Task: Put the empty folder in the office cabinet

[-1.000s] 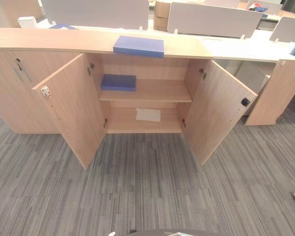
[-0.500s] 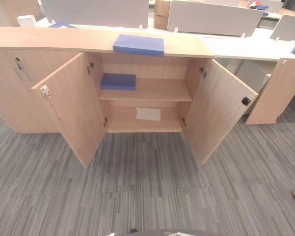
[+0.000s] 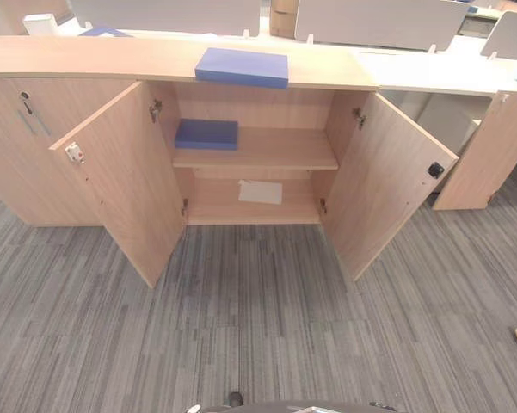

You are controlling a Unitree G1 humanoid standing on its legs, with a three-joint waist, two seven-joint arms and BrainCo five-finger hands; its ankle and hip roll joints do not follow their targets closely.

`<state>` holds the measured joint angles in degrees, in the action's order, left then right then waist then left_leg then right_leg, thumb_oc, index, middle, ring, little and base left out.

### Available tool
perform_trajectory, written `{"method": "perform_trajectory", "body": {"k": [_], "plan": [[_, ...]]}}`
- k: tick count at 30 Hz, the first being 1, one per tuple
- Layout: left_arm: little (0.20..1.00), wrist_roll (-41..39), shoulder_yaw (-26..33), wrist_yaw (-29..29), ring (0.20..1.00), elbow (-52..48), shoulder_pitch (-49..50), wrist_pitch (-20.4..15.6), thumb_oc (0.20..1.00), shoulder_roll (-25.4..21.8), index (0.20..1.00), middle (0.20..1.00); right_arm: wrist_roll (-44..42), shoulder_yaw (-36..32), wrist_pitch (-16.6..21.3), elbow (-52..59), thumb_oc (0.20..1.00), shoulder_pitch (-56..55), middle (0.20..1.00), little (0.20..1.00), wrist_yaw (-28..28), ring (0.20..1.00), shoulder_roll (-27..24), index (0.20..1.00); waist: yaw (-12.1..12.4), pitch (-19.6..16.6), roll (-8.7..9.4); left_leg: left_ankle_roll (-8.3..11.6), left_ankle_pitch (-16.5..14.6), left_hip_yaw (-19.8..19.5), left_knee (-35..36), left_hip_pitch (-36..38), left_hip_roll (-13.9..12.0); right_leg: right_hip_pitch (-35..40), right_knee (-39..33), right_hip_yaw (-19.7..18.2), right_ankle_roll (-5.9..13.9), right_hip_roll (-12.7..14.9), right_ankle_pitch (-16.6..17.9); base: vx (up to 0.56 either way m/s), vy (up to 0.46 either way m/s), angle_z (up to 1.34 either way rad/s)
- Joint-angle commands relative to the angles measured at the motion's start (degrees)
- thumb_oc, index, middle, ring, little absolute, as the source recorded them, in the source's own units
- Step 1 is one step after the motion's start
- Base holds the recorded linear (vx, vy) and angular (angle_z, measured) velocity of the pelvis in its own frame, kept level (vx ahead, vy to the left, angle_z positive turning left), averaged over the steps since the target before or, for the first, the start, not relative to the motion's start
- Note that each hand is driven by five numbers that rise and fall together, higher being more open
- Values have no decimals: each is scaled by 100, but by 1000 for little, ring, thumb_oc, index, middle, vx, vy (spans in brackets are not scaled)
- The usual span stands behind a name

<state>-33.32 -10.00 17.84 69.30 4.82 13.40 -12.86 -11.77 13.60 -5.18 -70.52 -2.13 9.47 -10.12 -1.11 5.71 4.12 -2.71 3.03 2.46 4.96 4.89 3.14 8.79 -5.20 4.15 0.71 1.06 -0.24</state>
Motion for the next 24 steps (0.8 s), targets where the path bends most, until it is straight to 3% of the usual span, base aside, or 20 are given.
{"method": "perform_trajectory", "body": {"k": [1,3,6,7,9,10,11,12,14,16,20,24], "plan": [[1000,98,4,-63,1000,223,-216,-79,1000,150,1000,1000,295,56,81,-285,1000,335,1000,1000,31,1000,-407,1000,60,93,-286,32,-840,236,4,415,6,76,20,229,135,-318,-265,22,-63,1],[1000,70,10,-86,1000,215,-231,-135,1000,160,1000,1000,550,120,127,-266,1000,341,1000,1000,84,1000,-420,1000,62,127,-261,44,-863,309,-116,421,0,83,46,243,109,-299,-282,10,-51,0],[1000,-273,-2,-186,1000,164,-435,-229,1000,203,1000,1000,257,221,117,-160,1000,439,1000,1000,32,1000,-518,1000,154,409,-65,-51,-1274,443,-1762,-359,106,-105,345,356,-40,-88,-289,-99,-110,2],[1000,-305,21,-274,1000,144,-494,-206,1000,211,1000,1000,124,239,86,-134,1000,483,1000,1000,-29,1000,-549,1000,226,577,-28,5,-1139,457,-2260,-804,49,-119,426,335,-97,-80,-277,-89,-114,7],[1000,-80,60,-272,1000,141,-492,-183,1000,192,1000,1000,32,247,129,-159,1000,510,1000,1000,-13,1000,-573,1000,278,684,-54,78,-1009,588,-2150,-1005,-72,-95,475,318,-96,-116,-313,37,-53,12],[1000,-40,138,-322,1000,197,-436,-153,1000,205,1000,1000,57,225,164,-155,1000,538,1000,1000,75,1000,-625,1000,344,758,-123,202,-746,608,-1725,-1158,-210,-27,497,246,-92,-196,-382,97,-14,13],[1000,-40,138,-322,1000,197,-436,-153,1000,205,1000,1000,57,225,164,-155,1000,538,1000,1000,75,1000,-625,1000,344,758,-123,202,-746,608,-1725,-1158,-210,-27,497,246,-92,-196,-382,141,1,-1],[1000,7,195,-368,1000,211,-384,-183,1000,209,1000,1000,106,212,168,-156,1000,547,1000,1000,92,1000,-632,1000,384,795,-157,265,-548,583,-1506,-1193,-274,50,478,210,-96,-230,-419,169,18,3],[1000,244,353,-382,1000,325,-227,-266,1000,218,1000,1000,112,153,128,-216,1000,524,1000,1000,96,1000,-650,1000,511,832,-276,503,208,382,-798,-1360,-539,349,405,103,-141,-320,-547,341,53,2],[1000,497,384,-406,1000,412,-165,-300,1000,231,1000,1000,80,82,120,-255,1000,476,1000,1000,92,1000,-676,1000,550,837,-322,584,477,366,-526,-1473,-652,565,373,43,-157,-310,-645,332,75,2],[1000,687,376,-483,1000,535,-77,-402,1000,266,1000,1000,62,-41,143,-356,1000,407,1000,1000,-20,1000,-677,1000,560,760,-420,651,548,529,-284,-1515,-774,862,377,-27,-131,-227,-859,344,114,-18],[1000,925,320,-606,1000,503,-92,-340,1000,230,1000,1000,22,-144,359,-476,1000,410,1000,1000,-299,1000,-602,1000,590,540,-454,541,341,468,-193,-1248,-704,1102,388,-176,-16,-48,-1095,459,166,-83]]}}
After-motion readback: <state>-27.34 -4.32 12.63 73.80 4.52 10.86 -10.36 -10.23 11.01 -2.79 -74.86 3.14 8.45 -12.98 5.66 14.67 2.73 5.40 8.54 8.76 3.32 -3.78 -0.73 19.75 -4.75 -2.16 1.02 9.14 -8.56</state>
